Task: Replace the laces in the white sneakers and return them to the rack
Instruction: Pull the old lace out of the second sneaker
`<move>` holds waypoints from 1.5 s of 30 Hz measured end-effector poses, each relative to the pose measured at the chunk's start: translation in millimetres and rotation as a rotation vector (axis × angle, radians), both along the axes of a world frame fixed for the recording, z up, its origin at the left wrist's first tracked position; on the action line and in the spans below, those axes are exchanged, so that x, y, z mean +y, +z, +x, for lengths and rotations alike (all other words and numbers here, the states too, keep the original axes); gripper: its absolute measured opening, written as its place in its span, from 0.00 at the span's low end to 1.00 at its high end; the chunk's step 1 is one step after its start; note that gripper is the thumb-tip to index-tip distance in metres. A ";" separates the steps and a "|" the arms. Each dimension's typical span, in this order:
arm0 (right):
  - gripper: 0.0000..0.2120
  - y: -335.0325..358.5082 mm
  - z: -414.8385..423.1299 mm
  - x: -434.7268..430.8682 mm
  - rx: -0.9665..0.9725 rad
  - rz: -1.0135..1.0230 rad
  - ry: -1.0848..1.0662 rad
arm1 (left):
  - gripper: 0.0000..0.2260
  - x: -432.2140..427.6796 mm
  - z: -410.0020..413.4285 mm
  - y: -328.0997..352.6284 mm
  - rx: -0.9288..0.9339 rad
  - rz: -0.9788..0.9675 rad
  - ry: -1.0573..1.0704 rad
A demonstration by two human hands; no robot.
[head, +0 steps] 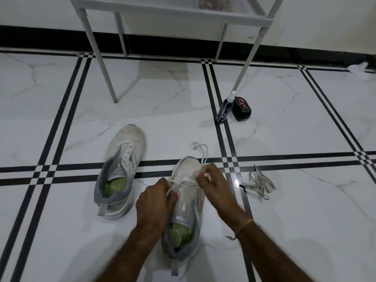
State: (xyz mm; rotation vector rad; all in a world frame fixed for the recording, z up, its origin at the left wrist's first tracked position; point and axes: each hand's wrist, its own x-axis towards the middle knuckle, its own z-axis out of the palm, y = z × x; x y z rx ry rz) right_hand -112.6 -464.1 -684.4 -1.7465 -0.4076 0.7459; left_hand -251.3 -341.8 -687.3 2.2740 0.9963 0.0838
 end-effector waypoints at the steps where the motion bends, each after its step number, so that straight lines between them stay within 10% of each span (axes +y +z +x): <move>1: 0.09 -7.2 -3.5 3.3 -0.247 -0.172 0.177 | 0.13 -1.8 1.1 1.4 -0.008 -0.008 0.005; 4: 0.08 -23.3 -14.2 21.0 -0.704 -0.591 0.433 | 0.15 -5.4 4.5 4.5 0.020 -0.017 0.004; 6: 0.09 -28.3 -16.7 25.5 -0.720 -0.501 0.376 | 0.14 -4.7 4.8 5.7 0.044 -0.003 0.003; 10: 0.12 -5.2 -2.3 7.1 0.408 0.195 -0.163 | 0.09 3.0 1.4 3.8 0.046 0.036 0.005; 12: 0.11 0.8 -0.7 -3.6 0.481 0.238 -0.200 | 0.09 2.9 1.9 2.9 0.058 0.039 -0.007; 17: 0.09 -10.9 -5.4 7.0 -0.285 -0.198 0.220 | 0.11 -3.0 4.9 3.9 0.047 0.040 -0.006; 30: 0.05 -39.0 -18.3 28.8 -0.971 -0.507 0.403 | 0.12 -3.3 3.5 0.9 0.041 0.001 -0.006; 33: 0.05 -36.3 -15.8 26.4 -0.693 -0.394 0.358 | 0.12 -3.6 1.4 -0.7 0.030 0.011 -0.011; 38: 0.09 1.3 6.6 -0.1 0.456 0.160 -0.142 | 0.08 8.1 -0.5 -5.8 0.041 0.057 -0.024; 45: 0.10 39.9 20.6 32.5 0.248 -0.070 0.222 | 0.11 -21.2 5.6 1.8 -0.141 0.225 -0.091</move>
